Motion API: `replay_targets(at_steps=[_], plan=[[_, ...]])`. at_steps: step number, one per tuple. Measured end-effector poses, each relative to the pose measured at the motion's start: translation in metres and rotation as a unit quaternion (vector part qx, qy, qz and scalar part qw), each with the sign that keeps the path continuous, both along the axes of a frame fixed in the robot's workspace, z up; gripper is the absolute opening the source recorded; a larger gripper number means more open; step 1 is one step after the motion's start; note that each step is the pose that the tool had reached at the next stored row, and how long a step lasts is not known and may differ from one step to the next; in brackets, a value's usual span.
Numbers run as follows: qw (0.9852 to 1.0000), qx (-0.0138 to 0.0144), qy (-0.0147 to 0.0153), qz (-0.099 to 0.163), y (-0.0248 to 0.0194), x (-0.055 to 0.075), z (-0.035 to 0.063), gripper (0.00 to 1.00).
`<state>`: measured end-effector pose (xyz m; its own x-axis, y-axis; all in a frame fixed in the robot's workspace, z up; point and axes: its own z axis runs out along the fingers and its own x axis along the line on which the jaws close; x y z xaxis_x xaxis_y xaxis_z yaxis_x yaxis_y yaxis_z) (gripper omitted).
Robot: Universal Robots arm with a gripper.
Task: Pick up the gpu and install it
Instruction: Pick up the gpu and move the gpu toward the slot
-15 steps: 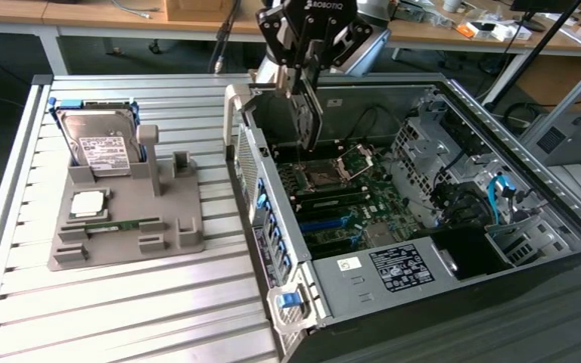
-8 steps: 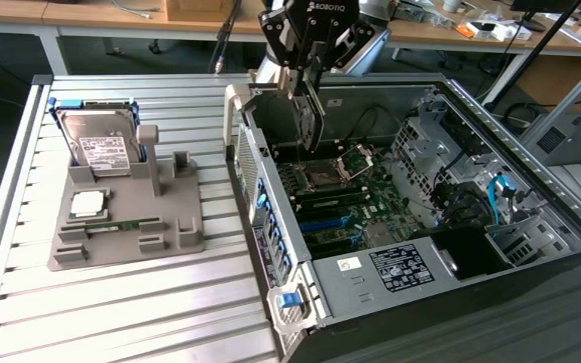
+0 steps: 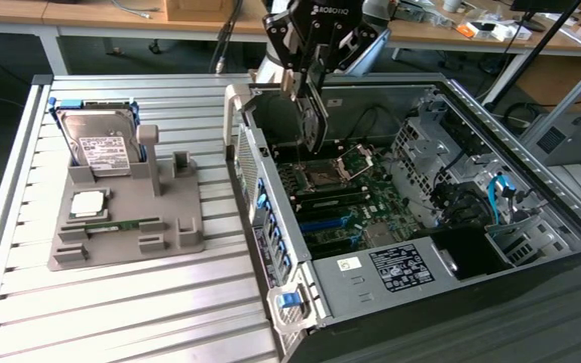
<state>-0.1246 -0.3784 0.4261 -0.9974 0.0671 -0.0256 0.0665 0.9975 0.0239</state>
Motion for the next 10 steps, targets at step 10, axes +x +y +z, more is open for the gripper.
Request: replay_targets(at_steps=[10], plan=[[1.0000, 0.0000, 0.0000, 0.000, -0.0005, 0.0049, -0.0029, 0.27]])
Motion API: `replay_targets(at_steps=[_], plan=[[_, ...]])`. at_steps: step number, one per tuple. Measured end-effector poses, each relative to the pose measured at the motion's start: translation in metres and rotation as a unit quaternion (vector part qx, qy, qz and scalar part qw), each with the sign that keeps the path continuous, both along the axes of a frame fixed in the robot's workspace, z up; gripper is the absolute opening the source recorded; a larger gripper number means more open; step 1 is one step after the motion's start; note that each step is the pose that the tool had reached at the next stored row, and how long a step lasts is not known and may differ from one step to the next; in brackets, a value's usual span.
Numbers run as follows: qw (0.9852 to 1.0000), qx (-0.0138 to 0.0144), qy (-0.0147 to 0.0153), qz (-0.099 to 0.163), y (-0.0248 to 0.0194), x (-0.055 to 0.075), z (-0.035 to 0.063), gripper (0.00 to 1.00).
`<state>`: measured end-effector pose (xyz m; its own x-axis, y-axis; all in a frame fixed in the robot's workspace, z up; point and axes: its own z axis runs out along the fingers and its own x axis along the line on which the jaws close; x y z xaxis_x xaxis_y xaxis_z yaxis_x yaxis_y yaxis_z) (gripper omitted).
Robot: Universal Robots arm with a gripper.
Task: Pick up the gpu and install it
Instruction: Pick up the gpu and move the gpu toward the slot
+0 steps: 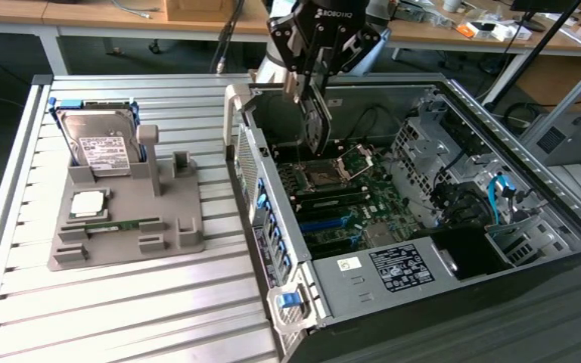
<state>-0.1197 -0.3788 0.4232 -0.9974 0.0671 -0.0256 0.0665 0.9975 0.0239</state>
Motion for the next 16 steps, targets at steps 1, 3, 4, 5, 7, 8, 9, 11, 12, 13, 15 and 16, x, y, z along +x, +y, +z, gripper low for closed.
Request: replay_targets(at_steps=[1, 3, 4, 5, 7, 8, 9, 11, 12, 13, 15, 16], plan=[[1.0000, 0.0000, 0.0000, 0.000, -0.0001, 0.0008, -0.0005, 0.27], [1.0000, 0.0000, 0.0000, 0.000, -0.0002, 0.0018, -0.0011, 0.27], [1.0000, 0.0000, 0.0000, 0.000, -0.0002, 0.0023, -0.0015, 0.27], [1.0000, 0.0000, 0.0000, 0.000, -0.0003, 0.0027, -0.0017, 0.27], [1.0000, 0.0000, 0.0000, 0.000, -0.0003, 0.0036, -0.0023, 0.27], [1.0000, 0.0000, 0.0000, 0.000, -0.0004, 0.0040, -0.0025, 0.27], [1.0000, 0.0000, 0.0000, 0.000, -0.0004, 0.0044, -0.0028, 0.27], [1.0000, 0.0000, 0.0000, 0.000, -0.0005, 0.0052, -0.0032, 0.27], [1.0000, 0.0000, 0.0000, 0.000, -0.0005, 0.0056, -0.0035, 0.27], [1.0000, 0.0000, 0.0000, 0.000, -0.0006, 0.0061, -0.0037, 0.27], [1.0000, 0.0000, 0.0000, 0.000, -0.0006, 0.0073, -0.0043, 0.27], [1.0000, 0.0000, 0.0000, 0.000, -0.0007, 0.0083, -0.0047, 0.27]])
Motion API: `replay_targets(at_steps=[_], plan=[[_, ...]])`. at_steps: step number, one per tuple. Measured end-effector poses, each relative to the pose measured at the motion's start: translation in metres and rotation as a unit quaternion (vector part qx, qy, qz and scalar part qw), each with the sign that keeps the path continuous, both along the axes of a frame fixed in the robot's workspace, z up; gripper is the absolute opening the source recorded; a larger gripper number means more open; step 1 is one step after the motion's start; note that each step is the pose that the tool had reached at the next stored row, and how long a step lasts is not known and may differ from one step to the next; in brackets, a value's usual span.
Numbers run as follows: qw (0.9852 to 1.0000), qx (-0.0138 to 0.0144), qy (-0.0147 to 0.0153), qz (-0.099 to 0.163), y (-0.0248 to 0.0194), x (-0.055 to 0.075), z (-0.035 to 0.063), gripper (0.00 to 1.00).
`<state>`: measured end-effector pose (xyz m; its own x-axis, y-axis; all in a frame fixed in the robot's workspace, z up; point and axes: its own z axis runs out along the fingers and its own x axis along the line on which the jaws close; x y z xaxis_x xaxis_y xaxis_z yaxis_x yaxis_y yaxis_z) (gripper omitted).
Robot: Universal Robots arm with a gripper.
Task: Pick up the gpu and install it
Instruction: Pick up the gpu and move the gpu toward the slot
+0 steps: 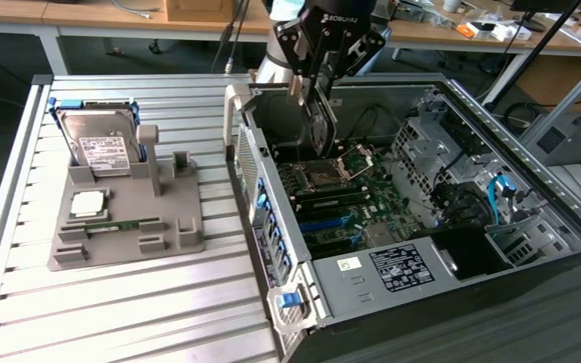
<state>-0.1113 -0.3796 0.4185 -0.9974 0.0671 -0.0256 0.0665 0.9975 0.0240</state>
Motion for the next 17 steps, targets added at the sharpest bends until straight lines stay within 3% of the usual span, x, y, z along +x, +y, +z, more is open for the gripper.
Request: replay_targets(at_steps=[17], plan=[[1.0000, -0.0003, 0.0000, 0.000, -0.0006, 0.0104, -0.0080, 0.27]])
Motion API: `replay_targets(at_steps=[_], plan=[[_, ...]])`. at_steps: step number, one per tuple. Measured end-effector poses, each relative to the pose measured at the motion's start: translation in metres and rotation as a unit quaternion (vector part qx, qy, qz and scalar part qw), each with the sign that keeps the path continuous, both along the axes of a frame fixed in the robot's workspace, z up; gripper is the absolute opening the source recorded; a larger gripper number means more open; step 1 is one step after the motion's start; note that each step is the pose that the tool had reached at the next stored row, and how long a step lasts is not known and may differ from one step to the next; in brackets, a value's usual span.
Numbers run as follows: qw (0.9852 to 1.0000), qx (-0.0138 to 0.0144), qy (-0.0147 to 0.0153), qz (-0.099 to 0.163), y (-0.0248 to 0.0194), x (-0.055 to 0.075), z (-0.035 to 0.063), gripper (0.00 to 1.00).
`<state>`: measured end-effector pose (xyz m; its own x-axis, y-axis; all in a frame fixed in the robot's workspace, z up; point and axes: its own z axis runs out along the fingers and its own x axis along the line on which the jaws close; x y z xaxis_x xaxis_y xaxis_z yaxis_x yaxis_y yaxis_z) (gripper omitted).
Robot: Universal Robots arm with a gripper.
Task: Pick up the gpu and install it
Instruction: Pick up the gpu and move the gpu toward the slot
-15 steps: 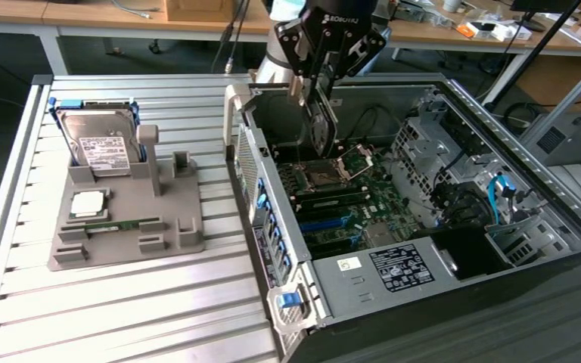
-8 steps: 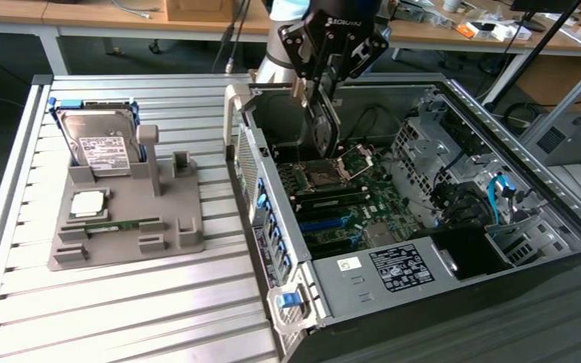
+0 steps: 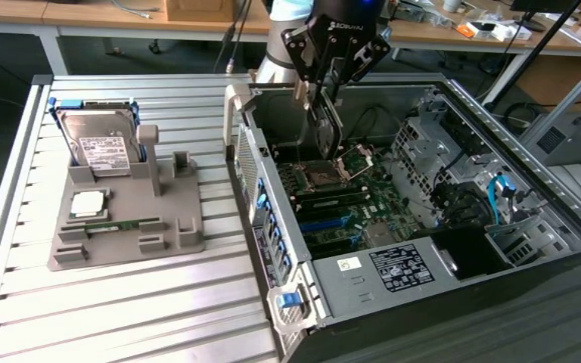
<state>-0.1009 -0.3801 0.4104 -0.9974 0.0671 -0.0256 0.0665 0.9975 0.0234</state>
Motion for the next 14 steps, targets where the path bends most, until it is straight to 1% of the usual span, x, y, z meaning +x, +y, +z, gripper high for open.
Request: replay_targets(at_steps=[14], plan=[[1.0000, -0.0002, 0.0000, 0.000, -0.0003, 0.0063, -0.0062, 0.27]])
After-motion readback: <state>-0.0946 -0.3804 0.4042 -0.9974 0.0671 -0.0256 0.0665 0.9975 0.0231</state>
